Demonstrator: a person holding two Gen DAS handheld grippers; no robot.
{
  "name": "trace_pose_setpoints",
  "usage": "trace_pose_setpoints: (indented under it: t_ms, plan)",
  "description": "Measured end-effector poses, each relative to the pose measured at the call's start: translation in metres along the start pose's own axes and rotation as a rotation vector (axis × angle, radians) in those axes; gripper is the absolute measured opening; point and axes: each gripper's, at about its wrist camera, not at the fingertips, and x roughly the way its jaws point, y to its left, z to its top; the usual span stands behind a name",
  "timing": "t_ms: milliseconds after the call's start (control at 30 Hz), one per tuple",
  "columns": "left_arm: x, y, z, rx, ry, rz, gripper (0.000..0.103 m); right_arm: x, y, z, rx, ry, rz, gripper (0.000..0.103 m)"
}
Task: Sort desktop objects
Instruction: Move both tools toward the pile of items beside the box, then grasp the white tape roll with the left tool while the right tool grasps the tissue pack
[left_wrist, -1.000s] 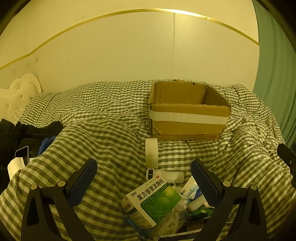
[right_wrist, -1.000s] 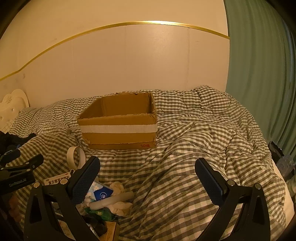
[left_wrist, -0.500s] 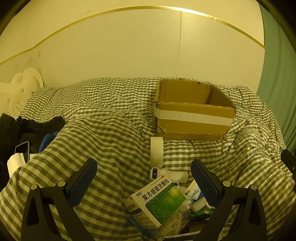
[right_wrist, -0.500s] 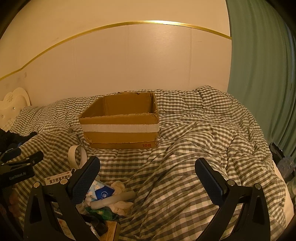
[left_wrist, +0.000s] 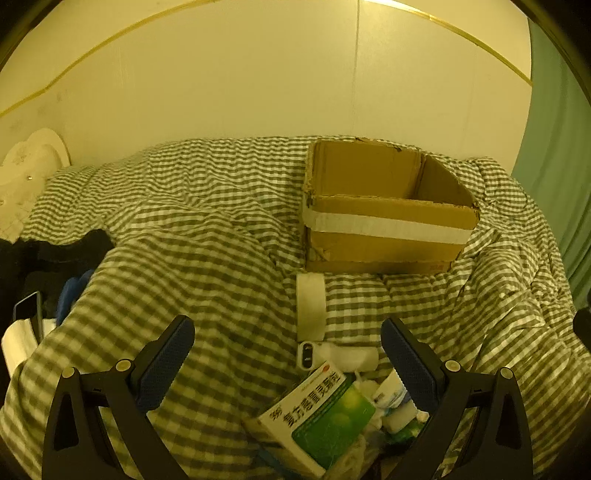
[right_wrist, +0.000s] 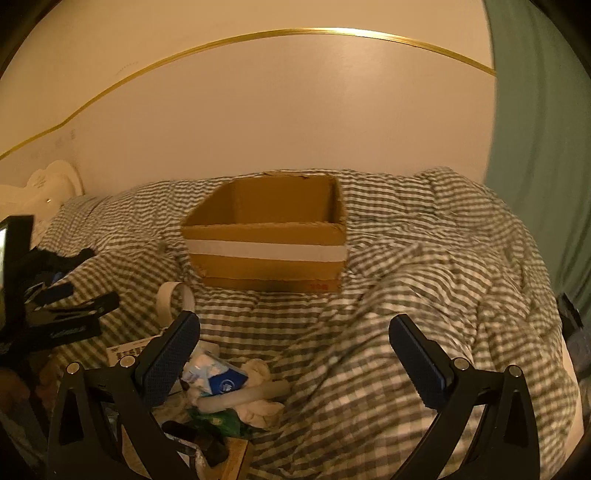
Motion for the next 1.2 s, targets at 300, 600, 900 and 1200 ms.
trace_pose_setpoints:
  t_ms: [300,600,900,1200]
  plan:
    - [0.051,-0.011,0.012,0.022,0.125,-0.117,0.101,0.038,0.035,0.002,-0.228,0.107,0.155,0.103]
    - [0.104,-0.014,0.007,0.001,0.219,-0.170,0.098,0.109,0.075,-0.044,-0.403,0.327,0.276,0.103]
    - [0.155,-0.011,0.008,-0.031,0.315,-0.205,0.080,0.162,0.088,-0.077,-0.355,0.502,0.178,0.099]
    - [0.154,-0.008,-0.001,-0.004,0.319,-0.253,0.029,0.172,0.078,-0.082,-0.253,0.572,0.171,0.061]
